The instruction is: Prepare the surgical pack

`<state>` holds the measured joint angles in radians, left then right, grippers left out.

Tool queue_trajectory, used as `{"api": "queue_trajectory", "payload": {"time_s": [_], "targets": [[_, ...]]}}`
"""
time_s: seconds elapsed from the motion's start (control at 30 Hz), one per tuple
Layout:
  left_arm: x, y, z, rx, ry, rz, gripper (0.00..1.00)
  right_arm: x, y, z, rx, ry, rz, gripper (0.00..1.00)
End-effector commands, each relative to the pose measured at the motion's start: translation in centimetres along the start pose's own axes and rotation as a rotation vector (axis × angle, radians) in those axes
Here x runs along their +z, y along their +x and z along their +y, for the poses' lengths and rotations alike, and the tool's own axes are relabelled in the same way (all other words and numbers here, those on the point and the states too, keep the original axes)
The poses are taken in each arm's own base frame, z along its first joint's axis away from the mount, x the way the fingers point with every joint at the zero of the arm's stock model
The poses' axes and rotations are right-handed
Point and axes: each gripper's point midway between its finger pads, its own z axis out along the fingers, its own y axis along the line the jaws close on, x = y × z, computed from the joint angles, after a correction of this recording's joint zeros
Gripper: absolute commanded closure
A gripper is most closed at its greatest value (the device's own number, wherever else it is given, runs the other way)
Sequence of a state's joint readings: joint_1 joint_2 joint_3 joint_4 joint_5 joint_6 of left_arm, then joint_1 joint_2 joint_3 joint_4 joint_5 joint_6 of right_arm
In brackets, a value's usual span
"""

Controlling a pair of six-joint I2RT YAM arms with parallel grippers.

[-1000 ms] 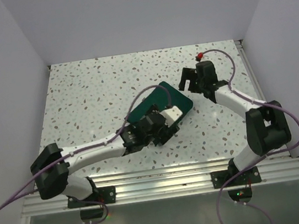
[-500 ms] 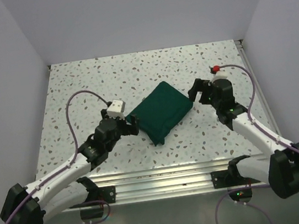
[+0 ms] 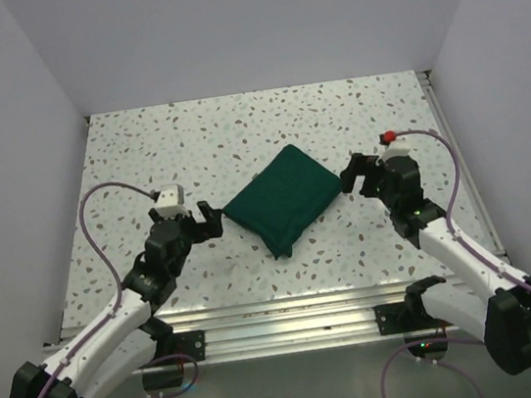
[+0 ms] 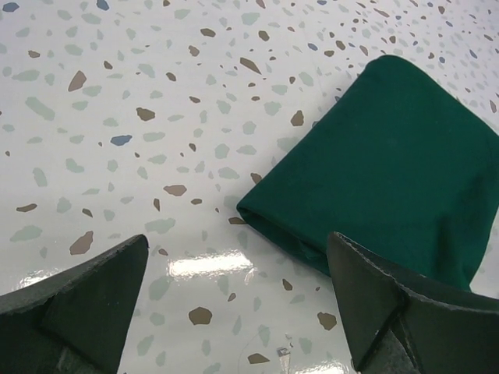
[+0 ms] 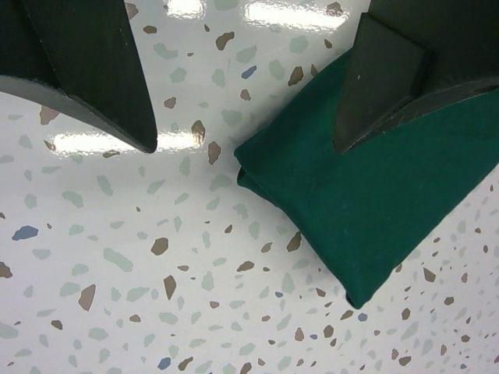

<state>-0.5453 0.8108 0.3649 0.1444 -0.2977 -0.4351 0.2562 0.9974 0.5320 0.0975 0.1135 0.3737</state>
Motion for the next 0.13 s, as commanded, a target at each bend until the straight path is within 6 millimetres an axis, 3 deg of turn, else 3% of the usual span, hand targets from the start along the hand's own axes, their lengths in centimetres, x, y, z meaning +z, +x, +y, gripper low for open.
{"api": "queue_trajectory", "payload": {"time_s": [0.0,0.1], "targets": [[0.11,-1.60,-0.48,-0.041,0.019,-0.062,0.00,0.11,-1.29,0.07,-0.011,-0.001,-0.055,0.01],[0.08,-1.74,-0.43,-0.040,0.018,-0.067,0.00,0.02,-1.48,0.28,-0.007,-0.015,-0.070,0.01]]}}
